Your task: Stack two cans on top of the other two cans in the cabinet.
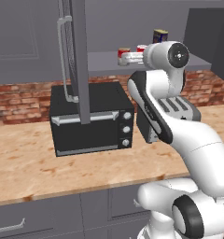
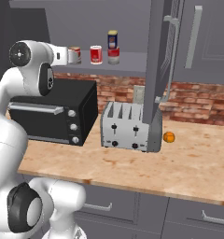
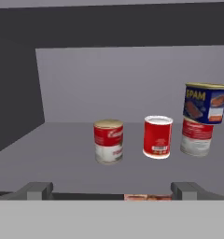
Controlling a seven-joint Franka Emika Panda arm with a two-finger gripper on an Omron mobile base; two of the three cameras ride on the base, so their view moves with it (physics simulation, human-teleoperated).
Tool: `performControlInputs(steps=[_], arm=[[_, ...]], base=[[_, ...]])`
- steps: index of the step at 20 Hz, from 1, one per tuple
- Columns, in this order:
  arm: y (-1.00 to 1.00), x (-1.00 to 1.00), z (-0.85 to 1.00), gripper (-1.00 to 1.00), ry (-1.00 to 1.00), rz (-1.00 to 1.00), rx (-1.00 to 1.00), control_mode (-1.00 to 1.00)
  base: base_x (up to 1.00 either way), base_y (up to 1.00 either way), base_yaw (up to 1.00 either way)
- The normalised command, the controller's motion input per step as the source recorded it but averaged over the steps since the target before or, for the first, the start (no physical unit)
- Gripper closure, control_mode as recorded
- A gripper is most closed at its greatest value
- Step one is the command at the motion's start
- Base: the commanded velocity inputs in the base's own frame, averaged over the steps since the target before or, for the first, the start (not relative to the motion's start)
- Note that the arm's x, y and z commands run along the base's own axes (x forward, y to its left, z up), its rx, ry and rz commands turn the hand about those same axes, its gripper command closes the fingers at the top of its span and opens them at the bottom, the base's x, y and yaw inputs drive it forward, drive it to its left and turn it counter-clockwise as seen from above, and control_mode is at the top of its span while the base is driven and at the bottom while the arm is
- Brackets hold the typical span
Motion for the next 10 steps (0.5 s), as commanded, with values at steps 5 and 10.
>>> performControlInputs(steps=[5, 10], arm=[[0.01, 0.18, 0.00, -1.00, 0.00, 0.00, 0.00, -1.00], [0.03, 0.15, 0.00, -1.00, 0.00, 0.00, 0.00, -1.00]], base=[[0.00, 0.00, 0.00], [0.00, 0.00, 0.00]])
